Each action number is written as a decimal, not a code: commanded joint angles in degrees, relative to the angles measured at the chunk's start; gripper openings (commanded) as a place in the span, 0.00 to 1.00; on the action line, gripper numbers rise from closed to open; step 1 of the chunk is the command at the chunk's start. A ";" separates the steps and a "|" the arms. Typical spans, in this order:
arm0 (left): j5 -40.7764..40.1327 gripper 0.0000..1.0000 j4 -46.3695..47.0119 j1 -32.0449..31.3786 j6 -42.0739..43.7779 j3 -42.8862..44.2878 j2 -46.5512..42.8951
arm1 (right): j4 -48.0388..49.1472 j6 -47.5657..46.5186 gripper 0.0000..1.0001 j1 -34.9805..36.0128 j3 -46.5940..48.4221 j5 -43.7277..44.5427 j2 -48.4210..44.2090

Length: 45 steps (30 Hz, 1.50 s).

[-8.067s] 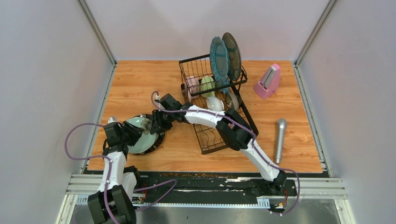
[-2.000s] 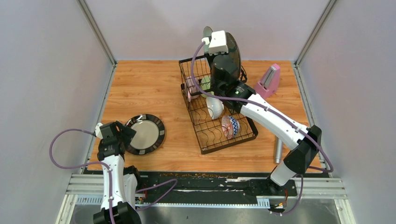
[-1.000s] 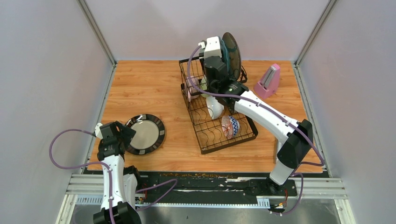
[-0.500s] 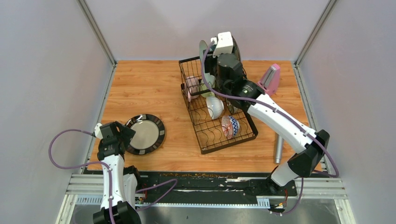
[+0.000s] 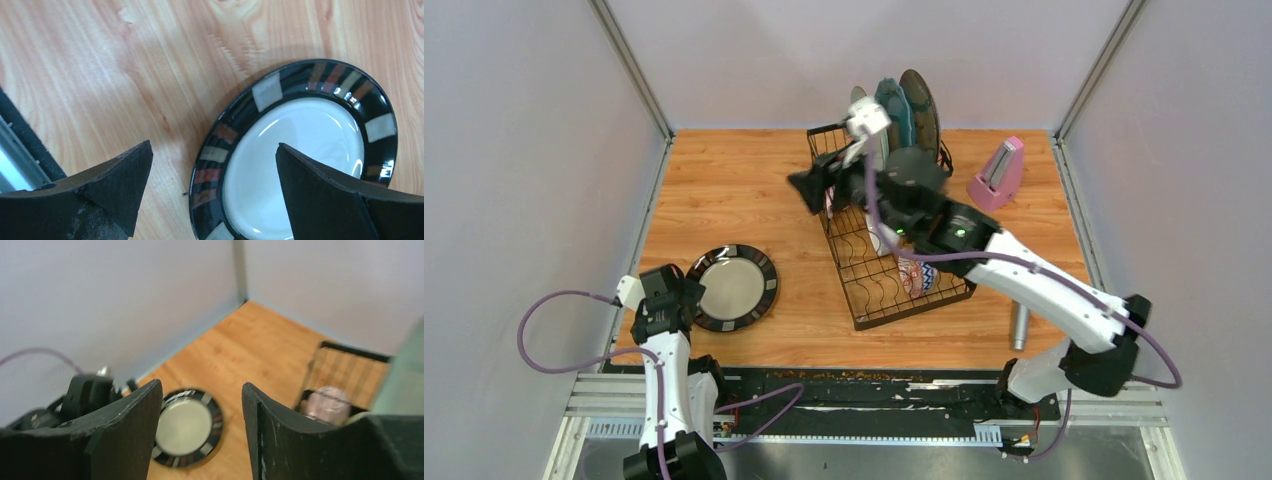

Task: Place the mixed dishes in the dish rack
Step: Insert the plate into the dish rack, then pick up the plate at the center of the board.

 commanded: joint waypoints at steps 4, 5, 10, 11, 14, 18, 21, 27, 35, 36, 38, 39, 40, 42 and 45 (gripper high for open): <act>-6.26 1.00 -2.16 -0.14 -6.02 -0.34 -0.40 | -11.51 3.52 0.62 6.15 7.49 -10.42 18.41; -5.98 1.00 -2.03 -0.14 -6.14 -0.64 -0.30 | -12.52 4.28 0.62 6.21 8.67 -11.49 20.39; -3.58 0.99 0.05 -0.16 -5.66 -1.96 0.18 | -20.00 4.40 0.64 6.18 18.38 -15.02 32.71; -2.35 0.99 0.42 -0.16 -5.66 -2.42 0.21 | -22.23 4.00 0.64 6.14 21.00 -16.02 35.32; -0.61 0.98 0.85 -0.17 -5.59 -3.10 0.25 | -26.54 3.74 0.64 6.00 26.64 -16.62 42.14; -0.04 0.97 0.92 -0.17 -5.38 -3.61 0.41 | -28.10 5.12 0.66 4.59 30.23 -18.83 47.78; 0.44 0.97 1.16 -0.17 -5.01 -3.73 0.84 | -28.55 6.95 0.67 2.65 32.14 -23.35 50.98; 3.24 0.91 3.90 -0.17 -3.41 -4.60 1.45 | -29.17 8.36 0.68 1.02 34.54 -23.72 55.83; 5.08 0.85 6.51 -0.17 -2.70 -5.66 2.34 | -29.72 11.42 0.68 -0.58 39.74 -26.56 63.26; 5.29 0.85 6.91 -0.17 -2.70 -5.79 2.61 | -29.72 12.08 0.68 -0.65 40.41 -26.51 64.23; 5.68 0.84 7.32 -0.17 -2.60 -5.81 3.32 | -29.45 13.37 0.67 -1.05 41.49 -27.53 65.87; 5.88 0.84 7.50 -0.17 -2.50 -5.85 3.58 | -29.04 14.08 0.67 -1.24 41.58 -27.96 66.48; 6.34 0.84 8.01 -0.17 -2.14 -5.84 4.32 | -28.63 14.79 0.67 -1.42 41.53 -28.58 66.93; 7.45 0.84 9.27 -0.17 -1.58 -5.83 5.57 | -27.81 15.20 0.66 -1.57 40.89 -29.81 67.19; 10.42 0.84 11.95 -0.16 -0.34 -5.79 7.74 | -26.49 15.38 0.66 -1.58 39.53 -31.81 67.00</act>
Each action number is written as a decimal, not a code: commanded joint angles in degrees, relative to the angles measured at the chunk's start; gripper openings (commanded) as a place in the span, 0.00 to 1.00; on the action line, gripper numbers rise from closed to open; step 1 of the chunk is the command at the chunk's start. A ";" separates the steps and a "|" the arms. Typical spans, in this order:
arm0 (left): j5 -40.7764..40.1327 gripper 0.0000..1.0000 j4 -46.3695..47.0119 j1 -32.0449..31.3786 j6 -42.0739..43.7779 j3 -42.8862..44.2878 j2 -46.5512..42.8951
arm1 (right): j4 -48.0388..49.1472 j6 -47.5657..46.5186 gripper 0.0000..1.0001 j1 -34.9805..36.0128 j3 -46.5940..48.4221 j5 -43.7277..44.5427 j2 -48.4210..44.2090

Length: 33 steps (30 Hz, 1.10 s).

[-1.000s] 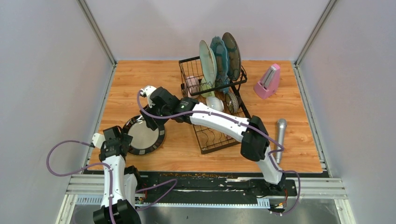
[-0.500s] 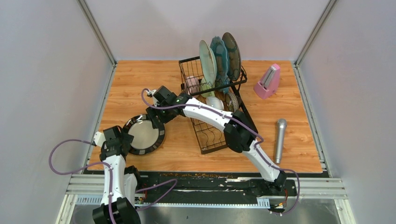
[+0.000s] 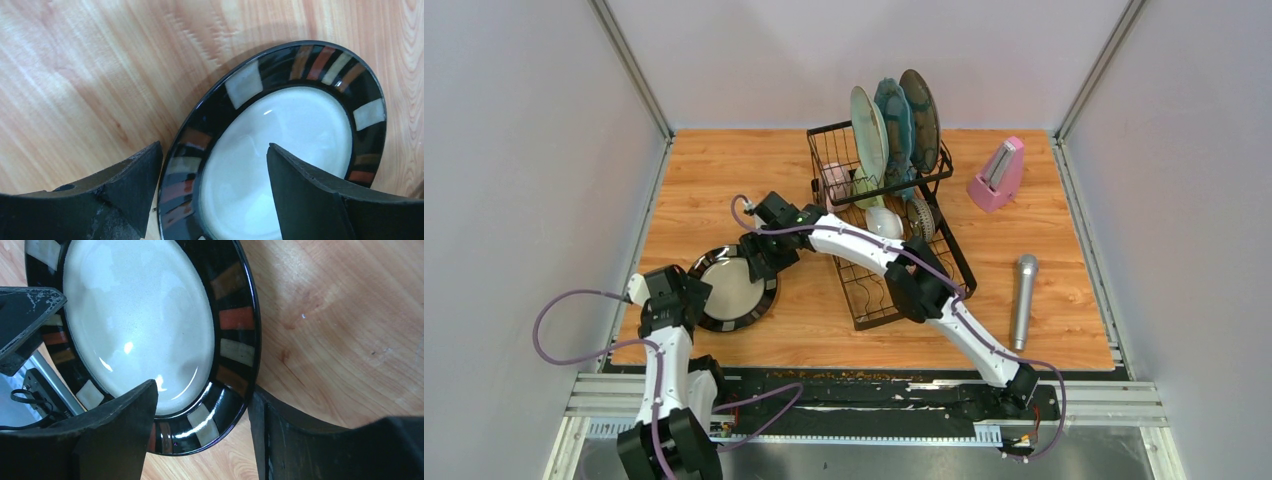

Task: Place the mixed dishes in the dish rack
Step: Pick up the plate at the center of the board.

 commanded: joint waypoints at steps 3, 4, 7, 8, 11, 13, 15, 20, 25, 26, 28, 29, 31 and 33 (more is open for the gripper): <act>7.05 0.83 5.42 -0.19 4.53 -0.77 6.19 | 4.47 3.18 0.63 -0.37 -0.62 -6.67 -0.09; 10.08 0.83 7.53 -0.19 6.59 -0.46 7.72 | 4.96 3.57 0.62 -0.39 -1.07 -7.30 -0.31; 15.54 0.81 10.63 -0.19 10.04 0.48 10.86 | 6.39 5.09 0.58 -0.35 -2.23 -8.03 -0.70; 17.41 0.80 11.64 -0.19 11.04 0.91 12.57 | 6.89 5.66 0.57 -0.44 -2.57 -7.99 -0.91; 20.90 0.79 13.46 -0.19 12.46 1.59 16.00 | 8.87 8.02 0.49 -0.66 -3.65 -8.23 -1.44; 24.43 0.76 15.21 -0.19 13.53 1.93 18.60 | 9.68 9.38 0.42 -0.90 -3.92 -8.36 -1.54; 27.80 0.74 16.70 -0.19 14.45 2.07 20.46 | 10.28 10.25 0.33 -0.92 -4.03 -8.30 -1.79; 31.96 0.68 19.38 -0.19 15.02 1.11 20.28 | 12.80 12.22 0.20 -0.87 -5.11 -7.75 -3.78; 32.28 0.66 18.50 -0.19 14.89 0.16 16.17 | 14.45 12.88 0.07 -0.69 -5.98 -6.49 -5.60; 32.09 0.66 18.14 -0.19 14.90 0.12 15.61 | 14.51 12.52 0.04 -0.61 -5.90 -6.16 -5.98; 31.55 0.65 17.24 -0.23 14.87 -0.13 14.05 | 14.45 11.12 0.01 -0.19 -5.94 -4.98 -6.61; 31.19 0.65 16.94 -0.21 14.62 -0.41 13.17 | 14.45 10.33 0.00 0.05 -5.88 -4.43 -6.86; 30.79 0.66 16.83 -0.19 14.24 -0.65 12.03 | 14.52 8.91 0.00 0.67 -5.90 -3.50 -7.47; 30.66 0.66 16.82 -0.19 14.08 -0.80 11.42 | 14.50 7.43 0.00 1.39 -5.94 -2.65 -8.09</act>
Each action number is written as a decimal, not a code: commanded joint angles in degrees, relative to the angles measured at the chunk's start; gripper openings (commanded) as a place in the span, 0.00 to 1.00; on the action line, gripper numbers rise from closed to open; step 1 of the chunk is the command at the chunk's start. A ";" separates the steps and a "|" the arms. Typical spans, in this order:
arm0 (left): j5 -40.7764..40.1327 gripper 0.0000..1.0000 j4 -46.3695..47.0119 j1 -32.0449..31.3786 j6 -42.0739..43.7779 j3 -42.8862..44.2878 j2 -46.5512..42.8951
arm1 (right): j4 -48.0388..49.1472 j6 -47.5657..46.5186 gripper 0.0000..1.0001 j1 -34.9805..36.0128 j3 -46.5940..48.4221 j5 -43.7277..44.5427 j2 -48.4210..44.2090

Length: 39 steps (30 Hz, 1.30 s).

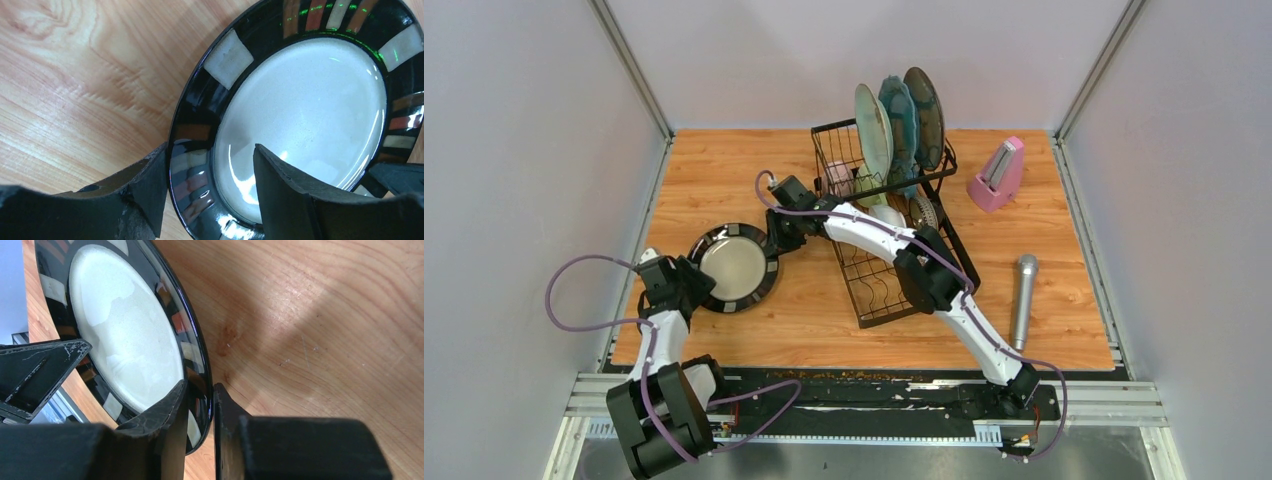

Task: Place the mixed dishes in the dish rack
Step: Pick up the plate at the center of the board.

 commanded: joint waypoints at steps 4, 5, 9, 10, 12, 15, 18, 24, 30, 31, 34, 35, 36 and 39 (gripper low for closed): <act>15.67 0.66 -1.46 -2.43 -4.86 -1.27 -1.50 | 5.59 -6.97 0.00 7.49 -0.23 -1.67 -7.49; 16.04 0.66 -1.01 -2.44 -4.91 -1.31 -1.38 | 5.64 -7.68 0.00 7.85 -0.31 -1.16 -8.05; 16.60 0.64 -0.21 -2.41 -4.86 -1.25 -0.88 | 5.76 -9.99 0.00 9.55 -1.74 1.35 -10.75; 16.72 0.63 -0.06 -2.45 -4.78 -1.23 -0.84 | 5.96 -10.24 0.00 10.02 -2.40 1.94 -11.45; 16.87 0.61 0.02 -2.41 -4.47 -1.19 -0.89 | 6.36 -11.00 0.00 10.89 -3.88 2.91 -12.86; 17.46 0.60 0.19 -2.44 -3.72 -1.17 -1.10 | 7.51 -11.26 0.01 11.62 -6.64 3.06 -14.74; 18.66 0.59 0.70 -2.43 -2.99 -1.32 -1.35 | 8.62 -10.80 0.06 11.75 -8.23 2.26 -15.84; 21.91 0.56 3.07 -2.45 -2.68 -1.91 -1.89 | 9.93 -8.63 0.10 11.72 -7.85 0.31 -15.94; 24.13 0.52 5.22 -2.45 -3.30 -3.14 -2.49 | 10.05 -5.62 0.17 11.46 -7.36 -0.50 -14.62; 24.35 0.52 5.42 -2.46 -3.38 -3.32 -2.70 | 9.94 -5.34 0.17 11.39 -7.32 -0.47 -14.38; 24.84 0.50 6.38 -2.46 -4.09 -4.22 -3.42 | 9.23 -4.77 0.20 11.13 -6.88 -0.27 -13.59; 24.88 0.50 6.57 -2.48 -4.30 -4.38 -3.52 | 8.94 -4.68 0.21 11.00 -6.60 -0.60 -13.29; 25.11 0.50 6.87 -2.47 -4.68 -4.69 -3.71 | 8.65 -4.62 0.22 11.01 -6.31 -0.76 -12.95; 25.30 0.49 6.98 -2.43 -5.09 -4.97 -3.75 | 8.60 -4.43 0.22 10.91 -5.93 -1.55 -12.40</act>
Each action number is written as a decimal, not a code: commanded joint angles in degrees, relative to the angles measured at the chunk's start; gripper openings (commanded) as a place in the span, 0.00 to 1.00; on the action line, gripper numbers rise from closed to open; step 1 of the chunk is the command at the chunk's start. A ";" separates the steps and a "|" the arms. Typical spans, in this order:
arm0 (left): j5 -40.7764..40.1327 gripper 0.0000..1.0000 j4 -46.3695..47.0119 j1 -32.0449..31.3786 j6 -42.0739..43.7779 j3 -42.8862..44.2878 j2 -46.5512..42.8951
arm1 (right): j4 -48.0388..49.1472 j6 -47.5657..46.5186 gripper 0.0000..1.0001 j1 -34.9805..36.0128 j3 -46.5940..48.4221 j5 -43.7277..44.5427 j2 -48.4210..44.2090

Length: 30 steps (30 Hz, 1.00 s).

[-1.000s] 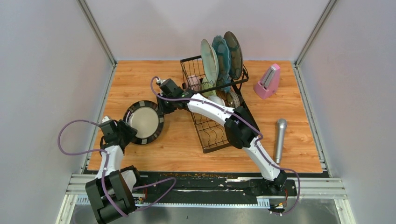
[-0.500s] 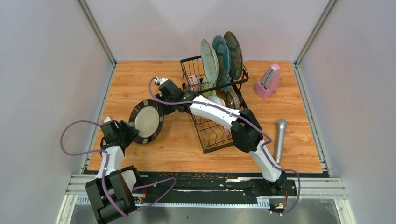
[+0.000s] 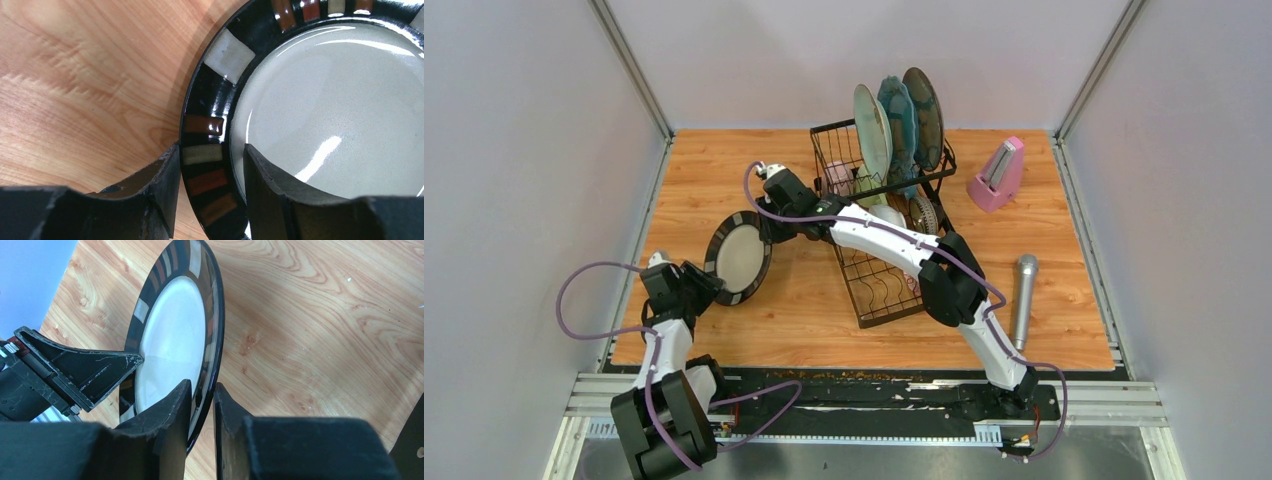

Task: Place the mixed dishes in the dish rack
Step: Pick up the plate at the center of the board.

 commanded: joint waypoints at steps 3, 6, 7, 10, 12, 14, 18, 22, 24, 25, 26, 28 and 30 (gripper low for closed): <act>16.55 0.48 3.43 -2.44 -2.42 -0.74 -0.37 | 4.19 3.96 0.24 6.27 2.61 -15.39 1.70; 16.81 0.47 5.17 -2.43 -2.59 -0.86 -0.16 | 4.05 4.16 0.26 6.24 2.83 -15.30 2.01; 17.08 0.47 5.30 -2.46 -2.72 -0.91 -0.22 | 3.77 4.27 0.26 6.24 2.95 -15.00 2.18; 17.30 0.45 5.54 -2.44 -2.83 -0.98 -0.29 | 3.02 4.21 0.18 6.25 3.65 -14.33 2.78; 17.45 0.46 5.49 -2.44 -2.92 -1.01 -0.47 | 2.03 3.87 0.12 6.27 4.22 -12.88 2.99; 17.49 0.46 5.34 -2.44 -3.02 -0.98 -0.77 | 0.89 3.31 0.05 6.32 4.69 -10.92 2.83; 17.01 0.54 4.38 -2.44 -3.38 -0.68 -2.20 | -0.32 1.16 0.00 6.48 4.51 -6.62 0.23; 16.30 0.73 1.43 -2.48 -3.82 0.95 -4.97 | -0.31 -0.97 0.00 6.54 2.37 -2.46 -4.60; 16.36 0.79 0.14 -2.46 -4.17 2.14 -7.05 | -0.23 -1.57 0.00 6.50 0.96 -1.96 -7.49; 16.38 0.81 -0.33 -2.41 -4.32 2.63 -7.90 | -0.14 -1.79 0.00 6.54 0.13 -2.06 -9.05; 16.42 0.85 -1.30 -2.43 -4.60 3.68 -9.45 | -0.05 -1.91 0.00 6.58 -0.75 -2.24 -10.76; 16.62 0.88 -2.65 -2.36 -5.03 5.24 -11.69 | 0.56 -2.12 0.00 6.52 -3.23 -2.68 -14.37; 16.85 0.91 -4.09 -2.43 -5.31 6.88 -13.81 | 1.41 -2.22 0.00 6.54 -6.34 -2.86 -18.74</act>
